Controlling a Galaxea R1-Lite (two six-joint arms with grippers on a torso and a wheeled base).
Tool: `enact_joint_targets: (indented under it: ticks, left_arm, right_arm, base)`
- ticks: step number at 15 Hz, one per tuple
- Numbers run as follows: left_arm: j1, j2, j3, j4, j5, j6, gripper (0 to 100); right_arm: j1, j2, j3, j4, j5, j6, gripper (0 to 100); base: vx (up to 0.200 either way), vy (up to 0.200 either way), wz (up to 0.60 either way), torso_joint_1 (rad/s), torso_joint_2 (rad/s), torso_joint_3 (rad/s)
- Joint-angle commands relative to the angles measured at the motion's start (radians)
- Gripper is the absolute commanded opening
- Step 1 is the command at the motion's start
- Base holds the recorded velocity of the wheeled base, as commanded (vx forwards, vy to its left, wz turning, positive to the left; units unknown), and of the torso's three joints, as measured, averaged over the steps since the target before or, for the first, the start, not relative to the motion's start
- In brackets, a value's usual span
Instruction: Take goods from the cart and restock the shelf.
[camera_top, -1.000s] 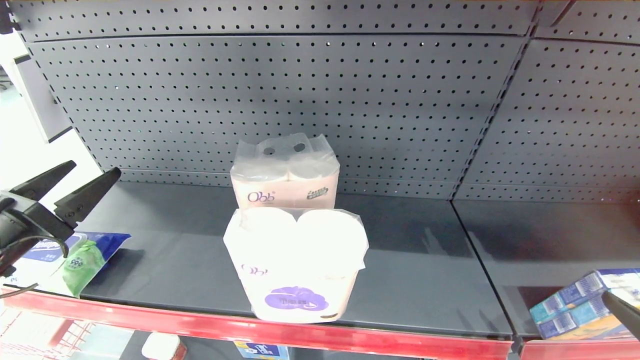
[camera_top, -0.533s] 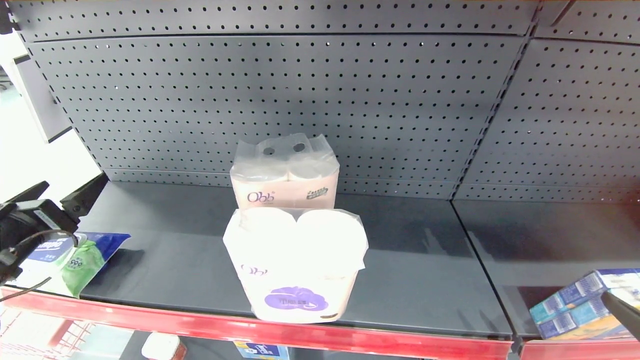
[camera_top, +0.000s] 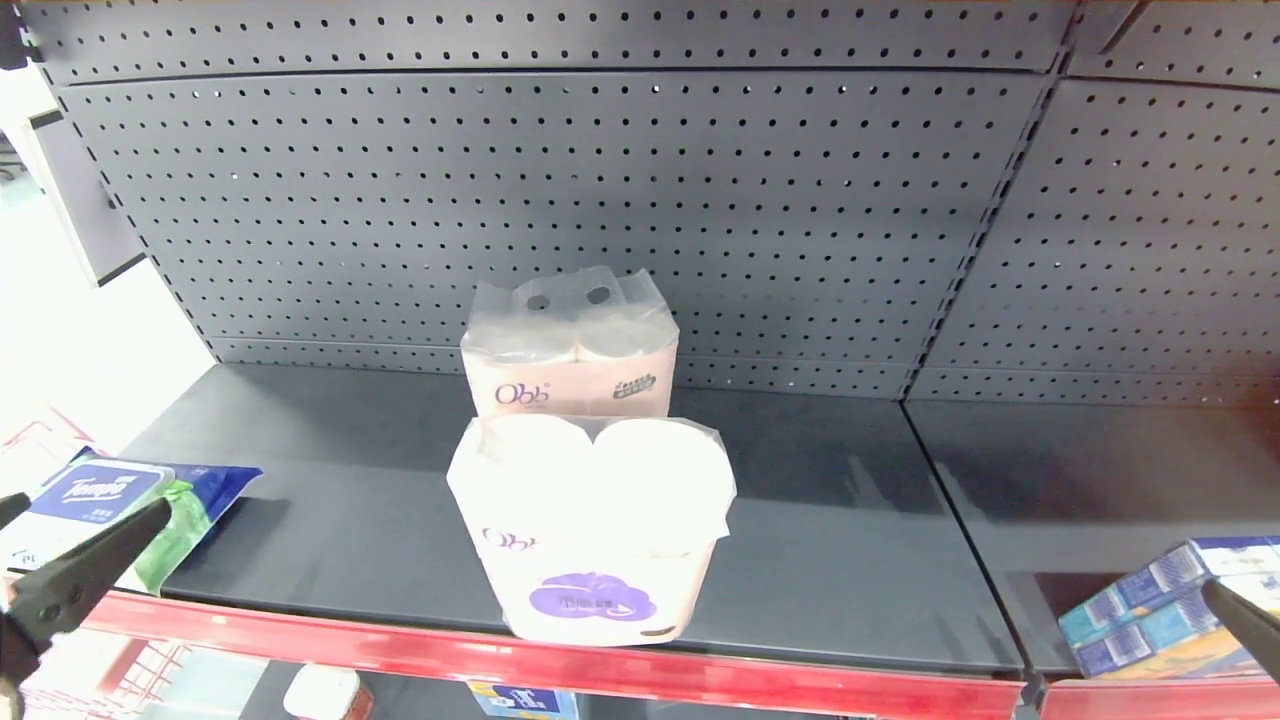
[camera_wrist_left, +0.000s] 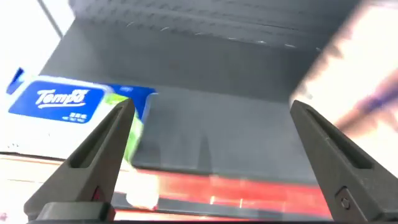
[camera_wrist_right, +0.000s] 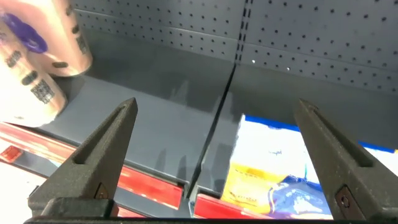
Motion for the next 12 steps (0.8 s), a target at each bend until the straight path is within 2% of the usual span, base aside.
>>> enact_joint_targets:
  ticks: [1, 10, 12]
  left_arm:
    - [-0.035, -0.232, -0.029, 0.098, -0.022, 0.050, 100]
    - [-0.038, -0.260, -0.017, 0.096, -0.022, 0.055, 100]
    - [-0.037, -0.263, -0.015, 0.098, -0.022, 0.055, 100]
  right_arm:
    - [-0.004, -0.001, 0.004, 0.000, -0.002, -0.001, 100]
    - [-0.003, 0.016, -0.004, 0.000, 0.003, 0.000, 100]
    - [-0.003, 0.016, -0.006, 0.000, 0.003, 0.000, 100]
  base:
    - [0.000, 0.000, 0.00, 0.000, 0.00, 0.000]
    - [0.000, 0.000, 0.00, 0.000, 0.00, 0.000]
    - [0.000, 0.200, 0.00, 0.002, 0.00, 0.005]
